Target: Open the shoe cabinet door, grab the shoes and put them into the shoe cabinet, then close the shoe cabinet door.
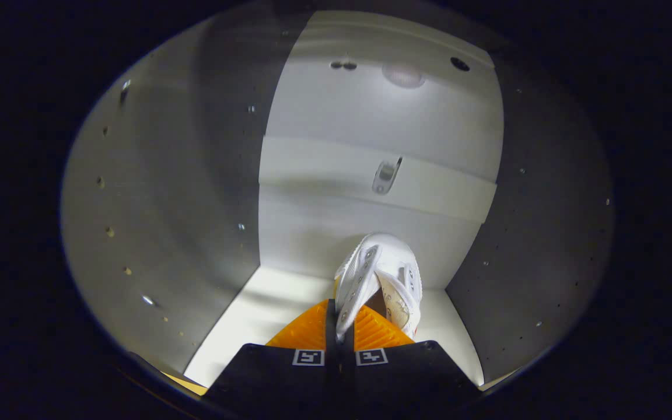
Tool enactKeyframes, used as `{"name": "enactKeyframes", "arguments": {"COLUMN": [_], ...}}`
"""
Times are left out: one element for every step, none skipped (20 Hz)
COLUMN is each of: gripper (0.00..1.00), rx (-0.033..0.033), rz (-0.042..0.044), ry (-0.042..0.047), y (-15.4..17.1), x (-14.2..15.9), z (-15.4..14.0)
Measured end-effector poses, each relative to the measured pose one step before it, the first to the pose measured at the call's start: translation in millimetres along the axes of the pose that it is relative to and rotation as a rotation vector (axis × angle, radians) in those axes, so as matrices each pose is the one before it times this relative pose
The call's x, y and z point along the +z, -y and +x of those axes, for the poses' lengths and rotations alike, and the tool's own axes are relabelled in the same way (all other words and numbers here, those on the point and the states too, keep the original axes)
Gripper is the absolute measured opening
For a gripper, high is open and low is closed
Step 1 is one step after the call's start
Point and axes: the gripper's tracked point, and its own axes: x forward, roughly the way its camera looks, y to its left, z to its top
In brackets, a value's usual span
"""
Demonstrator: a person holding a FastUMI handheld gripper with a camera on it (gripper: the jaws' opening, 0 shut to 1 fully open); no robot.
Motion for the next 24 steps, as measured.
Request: {"name": "enactKeyframes", "arguments": {"gripper": [0.05,0.05,0.05,0.05,0.05,0.07,0.13,0.18,0.27,0.32,0.39,0.47,0.46,0.57,0.68,0.79,0.81,0.89,0.98,0.99,0.98,0.98,0.98,0.98], "rx": [-0.00058,-0.00711,0.00458,0.00912,0.00097,-0.0076,-0.00088,0.01286,-0.01751,-0.01428,0.00678,0.01432,0.00635,0.00453,0.00053,-0.00257,-0.00062,0.00459,-0.00554,-0.00221,0.00247,-0.00107,-0.00703,0.00087], "rz": [0.00131,0.01518,0.02483,0.02576,0.01978,0.01058,0.01592,0.01765,-0.00266,-0.01637,-0.01122,-0.005,0.00229,0.00703,0.00867,0.00987,0.00979,0.00623,0.00195,0.00295,0.00559,0.00318,0.00094,0.0012], "ry": [-0.00073,-0.00584,-0.01465,-0.01571,-0.01712,-0.02529,-0.03333,-0.00166,0.02117,0.03339,0.02668,0.01928,0.01985,0.02231,0.03348,0.03611,0.04287,0.04066,0.04091,0.03889,0.03312,0.03292,0.0354,0.02734], "y": [0.25,1.01,-1.57,-3.67,-2.36,1.82,-0.64,-4.13,1.41,2.56,-1.68,-3.72,-2.05,-0.41,-0.58,1.16,0.86,1.62,2.82,3.68,1.32,2.47,4.57,3.03], "x": [-1.3,-0.79,-1.98,-2.48,-3.85,-6.1,-7.6,-2.89,5.11,10.26,7.02,2.79,4.3,5.24,3.98,5.97,7.52,7.73,8.91,10.21,11.77,9.91,10.51,7.31], "z": [3.62,2.84,1.8,2.93,2.58,0.54,-1.82,-4.11,-7.73,-9.46,-14.07,-13.93,-16.36,-19.74,-19.71,-23.46,-24.48,-25.48,-27.04,-24.8,-25.47,-23.46,-22.59,-21.15]}}
